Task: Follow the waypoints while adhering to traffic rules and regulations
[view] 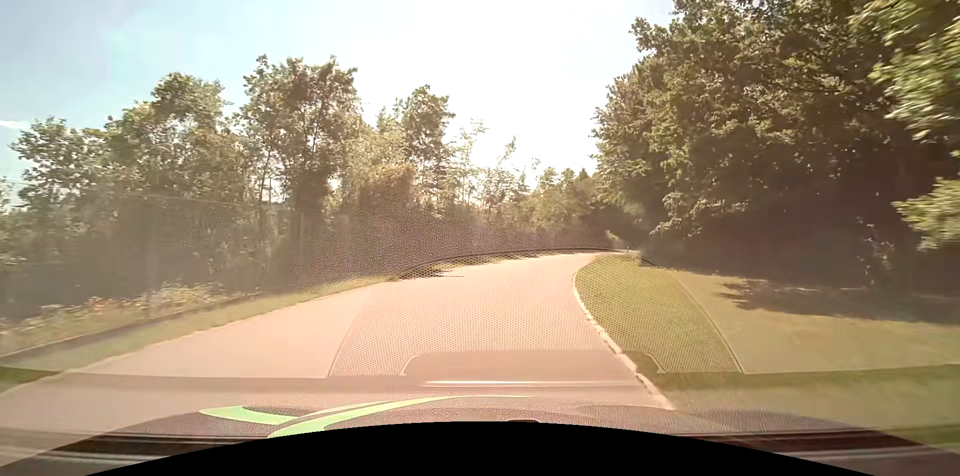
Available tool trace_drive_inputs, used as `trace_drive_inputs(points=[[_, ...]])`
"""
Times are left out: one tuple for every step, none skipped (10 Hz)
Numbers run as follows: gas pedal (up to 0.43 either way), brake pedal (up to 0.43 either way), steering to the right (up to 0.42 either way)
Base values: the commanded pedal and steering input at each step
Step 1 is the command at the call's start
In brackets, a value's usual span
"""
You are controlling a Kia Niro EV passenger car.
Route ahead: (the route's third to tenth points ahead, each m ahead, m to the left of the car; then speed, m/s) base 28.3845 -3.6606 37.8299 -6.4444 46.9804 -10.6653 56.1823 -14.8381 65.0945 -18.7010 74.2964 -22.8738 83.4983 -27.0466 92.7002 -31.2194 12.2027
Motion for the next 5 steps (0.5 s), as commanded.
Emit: trace_drive_inputs(points=[[0.11, 0.0, 0.051], [0.11, 0.0, 0.051], [0.11, 0.0, 0.051], [0.11, 0.0, 0.051], [0.098, 0.0, 0.051]])
